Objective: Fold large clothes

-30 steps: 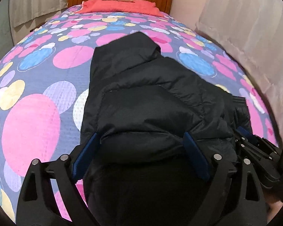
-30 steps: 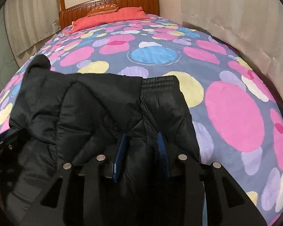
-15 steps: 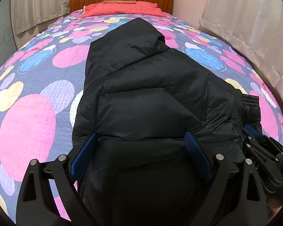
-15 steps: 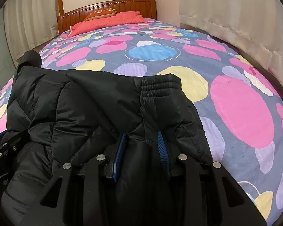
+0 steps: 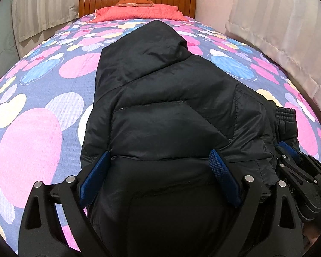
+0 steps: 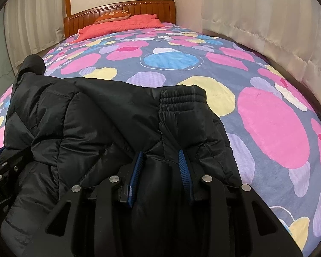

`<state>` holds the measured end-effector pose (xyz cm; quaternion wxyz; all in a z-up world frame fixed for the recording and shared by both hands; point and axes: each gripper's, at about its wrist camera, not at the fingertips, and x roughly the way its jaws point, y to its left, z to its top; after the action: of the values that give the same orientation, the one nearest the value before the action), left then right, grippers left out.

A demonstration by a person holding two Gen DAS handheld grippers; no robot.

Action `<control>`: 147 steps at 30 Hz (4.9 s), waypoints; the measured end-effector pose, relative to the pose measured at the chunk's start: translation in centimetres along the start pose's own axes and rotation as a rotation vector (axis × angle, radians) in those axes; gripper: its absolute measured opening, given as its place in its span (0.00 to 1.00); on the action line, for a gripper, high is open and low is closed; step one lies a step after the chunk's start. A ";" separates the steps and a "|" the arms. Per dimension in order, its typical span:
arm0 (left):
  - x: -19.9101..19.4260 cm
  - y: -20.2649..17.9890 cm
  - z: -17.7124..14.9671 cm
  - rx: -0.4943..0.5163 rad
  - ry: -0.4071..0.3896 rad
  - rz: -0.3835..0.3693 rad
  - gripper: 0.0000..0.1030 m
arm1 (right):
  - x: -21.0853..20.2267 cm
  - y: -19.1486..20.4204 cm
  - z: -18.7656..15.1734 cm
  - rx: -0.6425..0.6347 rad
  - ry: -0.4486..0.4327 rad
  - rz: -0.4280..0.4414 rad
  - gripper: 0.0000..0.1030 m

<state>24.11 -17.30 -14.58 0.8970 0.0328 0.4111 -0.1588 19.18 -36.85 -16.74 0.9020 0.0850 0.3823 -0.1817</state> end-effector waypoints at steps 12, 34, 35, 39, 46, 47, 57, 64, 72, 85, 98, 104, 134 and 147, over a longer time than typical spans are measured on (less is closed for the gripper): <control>-0.6 0.3 0.6 -0.013 0.012 -0.010 0.90 | -0.8 -0.1 0.4 -0.006 0.008 -0.003 0.35; -6.0 5.4 2.0 -0.308 0.005 -0.004 0.89 | -7.1 -2.0 3.6 0.070 -0.060 0.010 0.41; -6.6 6.1 2.2 -0.343 -0.012 0.002 0.89 | -7.3 -2.3 3.9 0.083 -0.063 0.017 0.42; -8.1 9.6 2.1 -0.502 -0.046 0.012 0.89 | -8.5 -4.4 4.7 0.178 -0.079 0.066 0.49; -8.8 16.9 -0.5 -0.778 -0.032 0.057 0.89 | -8.8 -9.1 4.8 0.352 -0.076 0.203 0.70; -8.6 18.1 -1.3 -0.835 -0.019 0.046 0.89 | -8.6 -9.7 4.7 0.375 -0.071 0.229 0.71; -5.0 18.4 -6.8 -0.997 0.095 -0.259 0.89 | -2.5 -13.6 0.7 0.585 0.081 0.425 0.73; -3.0 15.3 -6.1 -0.901 0.136 -0.416 0.94 | 1.0 -13.6 -1.7 0.673 0.149 0.595 0.73; -1.0 13.1 -4.6 -0.756 0.176 -0.511 0.98 | 1.5 -10.1 -1.5 0.536 0.192 0.700 0.78; -0.5 11.2 -3.9 -0.675 0.179 -0.578 0.72 | 1.1 -7.7 -3.0 0.549 0.187 0.736 0.38; -4.3 11.7 -2.8 -0.610 0.146 -0.550 0.64 | -1.2 -5.8 -3.6 0.560 0.152 0.761 0.33; -6.6 13.6 -1.9 -0.574 0.092 -0.536 0.64 | -1.2 -3.1 -2.1 0.526 0.150 0.800 0.33; -1.0 26.2 1.4 -0.655 0.058 -0.395 0.80 | 7.4 7.6 4.0 0.480 0.237 0.797 0.55; -3.8 25.7 -4.6 -0.674 0.066 -0.565 0.93 | 2.6 5.1 -0.6 0.437 0.259 0.822 0.68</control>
<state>26.43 8.94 -16.61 0.7653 -0.3703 0.4612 -0.2538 22.43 -32.66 -19.00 0.8051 0.4386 0.3790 0.1259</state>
